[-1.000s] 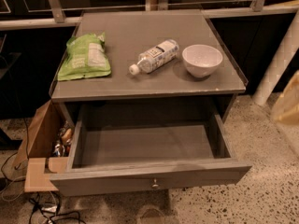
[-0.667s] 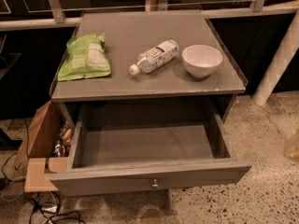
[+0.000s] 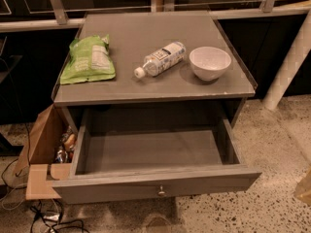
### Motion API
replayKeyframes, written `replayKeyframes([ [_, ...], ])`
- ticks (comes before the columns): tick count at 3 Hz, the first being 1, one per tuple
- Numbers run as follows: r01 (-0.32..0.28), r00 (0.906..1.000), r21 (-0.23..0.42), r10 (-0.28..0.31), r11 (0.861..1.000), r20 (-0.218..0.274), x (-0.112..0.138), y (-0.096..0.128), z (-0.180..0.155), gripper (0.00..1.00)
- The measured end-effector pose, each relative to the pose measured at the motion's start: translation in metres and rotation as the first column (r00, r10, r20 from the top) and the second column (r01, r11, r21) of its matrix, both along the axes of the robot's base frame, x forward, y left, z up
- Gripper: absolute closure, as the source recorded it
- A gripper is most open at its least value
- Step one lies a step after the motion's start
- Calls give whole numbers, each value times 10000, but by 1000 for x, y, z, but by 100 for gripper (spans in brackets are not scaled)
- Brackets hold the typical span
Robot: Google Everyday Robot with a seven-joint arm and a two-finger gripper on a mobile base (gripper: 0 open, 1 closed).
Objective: Close top drawer
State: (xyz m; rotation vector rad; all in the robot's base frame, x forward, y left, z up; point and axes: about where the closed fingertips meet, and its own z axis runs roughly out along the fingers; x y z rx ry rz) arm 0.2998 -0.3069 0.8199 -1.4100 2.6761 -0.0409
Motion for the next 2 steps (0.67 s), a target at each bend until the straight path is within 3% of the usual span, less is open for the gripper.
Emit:
replayKeyframes([
  [1,-5,10000,3,5,10000,1,0,0,0,100],
  [2,-1029,9946,536,1019,9932,220,21,31,-17,100],
])
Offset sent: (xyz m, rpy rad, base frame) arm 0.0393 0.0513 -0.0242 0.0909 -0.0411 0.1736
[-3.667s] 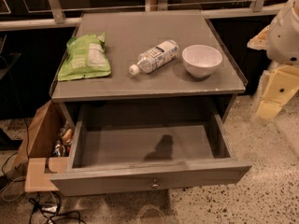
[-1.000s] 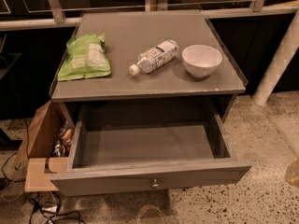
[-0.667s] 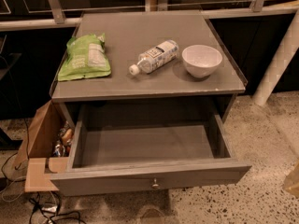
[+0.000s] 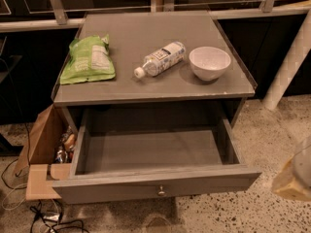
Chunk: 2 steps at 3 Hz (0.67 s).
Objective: Close top drawer
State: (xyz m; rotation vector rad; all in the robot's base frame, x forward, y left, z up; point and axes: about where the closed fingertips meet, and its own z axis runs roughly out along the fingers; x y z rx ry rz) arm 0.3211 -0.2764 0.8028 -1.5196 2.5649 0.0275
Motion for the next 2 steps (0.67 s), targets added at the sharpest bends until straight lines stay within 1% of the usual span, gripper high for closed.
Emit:
replayKeyframes([
  [1,-957,9954,399,954,9946,95,9,24,-21,100],
  [2,-958,9954,399,955,9946,95,9,24,-21,100],
])
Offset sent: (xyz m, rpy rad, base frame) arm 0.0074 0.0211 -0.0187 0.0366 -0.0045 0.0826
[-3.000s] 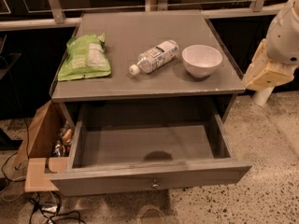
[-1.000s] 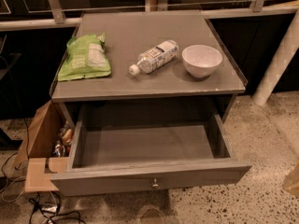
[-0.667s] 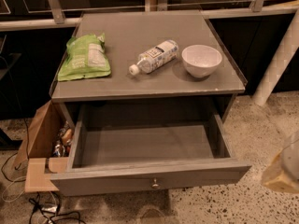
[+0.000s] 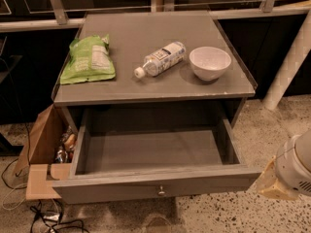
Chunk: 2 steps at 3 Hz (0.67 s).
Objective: Close top drawer
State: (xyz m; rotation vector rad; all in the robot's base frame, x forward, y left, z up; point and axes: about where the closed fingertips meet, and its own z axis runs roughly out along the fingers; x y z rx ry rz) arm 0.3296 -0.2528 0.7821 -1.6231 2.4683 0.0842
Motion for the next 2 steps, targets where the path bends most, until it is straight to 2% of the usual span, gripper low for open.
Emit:
replayKeyframes([
  [2,220,9950,254,-194,9994,-975,4,5,-67,100],
])
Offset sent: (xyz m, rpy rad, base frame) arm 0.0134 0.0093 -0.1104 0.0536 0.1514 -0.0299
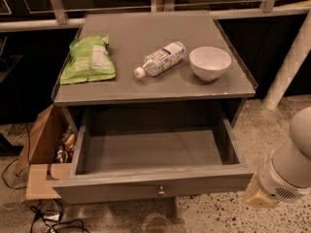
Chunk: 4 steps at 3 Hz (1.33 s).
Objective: Close top drawer
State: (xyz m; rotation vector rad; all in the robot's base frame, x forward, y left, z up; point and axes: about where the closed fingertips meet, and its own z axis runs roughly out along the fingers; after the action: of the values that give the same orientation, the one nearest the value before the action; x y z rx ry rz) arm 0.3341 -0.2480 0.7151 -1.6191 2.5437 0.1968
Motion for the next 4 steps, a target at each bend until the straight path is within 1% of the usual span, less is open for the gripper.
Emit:
replayKeyframes([
  [1,-35,10000,147,35,9999,-57,10,6,-17,100],
  [2,-264,9996,221,264,9994,23,31,17,-27,100],
  [3,-503,9987,262,503,9984,-8,48,30,-41,100],
  [4,-464,9986,248,470,9986,-247,52,34,-61,100],
])
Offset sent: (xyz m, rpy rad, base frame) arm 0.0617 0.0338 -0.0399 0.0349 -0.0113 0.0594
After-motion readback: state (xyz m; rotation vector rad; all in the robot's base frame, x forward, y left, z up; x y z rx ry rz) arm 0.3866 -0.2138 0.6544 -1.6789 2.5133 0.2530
